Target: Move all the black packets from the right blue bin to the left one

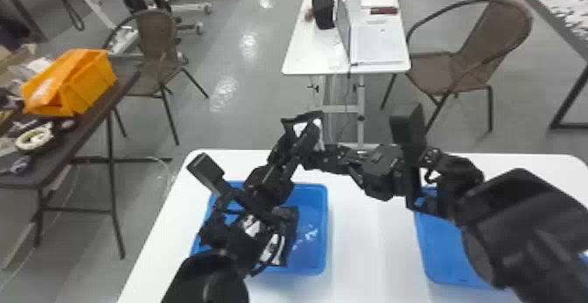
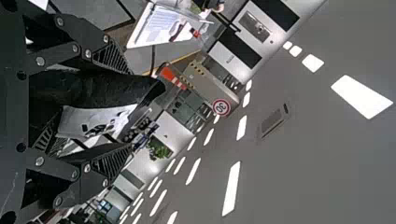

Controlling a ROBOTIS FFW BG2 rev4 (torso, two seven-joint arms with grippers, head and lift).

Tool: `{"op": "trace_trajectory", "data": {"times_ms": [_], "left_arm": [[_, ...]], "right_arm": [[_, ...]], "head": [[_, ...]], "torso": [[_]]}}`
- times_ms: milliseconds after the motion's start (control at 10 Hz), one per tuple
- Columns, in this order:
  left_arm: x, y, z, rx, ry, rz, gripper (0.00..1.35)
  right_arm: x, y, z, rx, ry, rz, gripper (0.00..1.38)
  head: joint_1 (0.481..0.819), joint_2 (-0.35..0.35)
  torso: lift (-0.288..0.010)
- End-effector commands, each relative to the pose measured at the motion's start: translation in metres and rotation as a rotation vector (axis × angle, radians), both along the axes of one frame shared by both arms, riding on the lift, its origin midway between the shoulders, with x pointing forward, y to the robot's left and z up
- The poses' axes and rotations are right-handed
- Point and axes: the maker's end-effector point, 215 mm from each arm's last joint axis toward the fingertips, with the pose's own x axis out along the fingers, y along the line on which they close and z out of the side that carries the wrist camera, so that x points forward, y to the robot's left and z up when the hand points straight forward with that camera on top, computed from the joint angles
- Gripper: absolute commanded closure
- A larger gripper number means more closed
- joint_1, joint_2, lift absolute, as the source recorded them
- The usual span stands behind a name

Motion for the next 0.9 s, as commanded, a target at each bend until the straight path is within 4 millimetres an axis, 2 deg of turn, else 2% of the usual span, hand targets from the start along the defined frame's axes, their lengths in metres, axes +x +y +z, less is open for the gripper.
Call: {"op": "trace_trajectory", "data": {"times_ms": [0, 500, 600, 700, 800], "left_arm": [[0.000, 0.004, 0.001, -0.005, -0.007, 0.012, 1.22], [-0.003, 0.014, 0.000, -0.030, -0.010, 0.040, 1.22], [-0.004, 0.019, 0.000, -0.028, -0.012, 0.056, 1.22], [-0.006, 0.028, -0.003, -0.022, -0.011, 0.080, 1.22], [-0.008, 0.041, -0.007, -0.004, -0.010, 0.111, 1.22]], "right_arm": [[-0.001, 0.000, -0.003, 0.001, 0.008, -0.001, 1.12], [0.006, 0.002, -0.006, 0.039, 0.018, -0.025, 1.12], [0.008, 0.001, -0.005, 0.063, 0.024, -0.034, 1.05], [0.008, -0.004, -0.002, 0.080, 0.026, -0.042, 0.71], [0.010, -0.015, 0.001, 0.110, 0.030, -0.067, 0.22]], "head": [[0.695, 0.183], [0.695, 0.197], [0.695, 0.199], [0.695, 0.201], [0.695, 0.205]], "torso": [[0.000], [0.000], [0.000], [0.000], [0.000]]}}
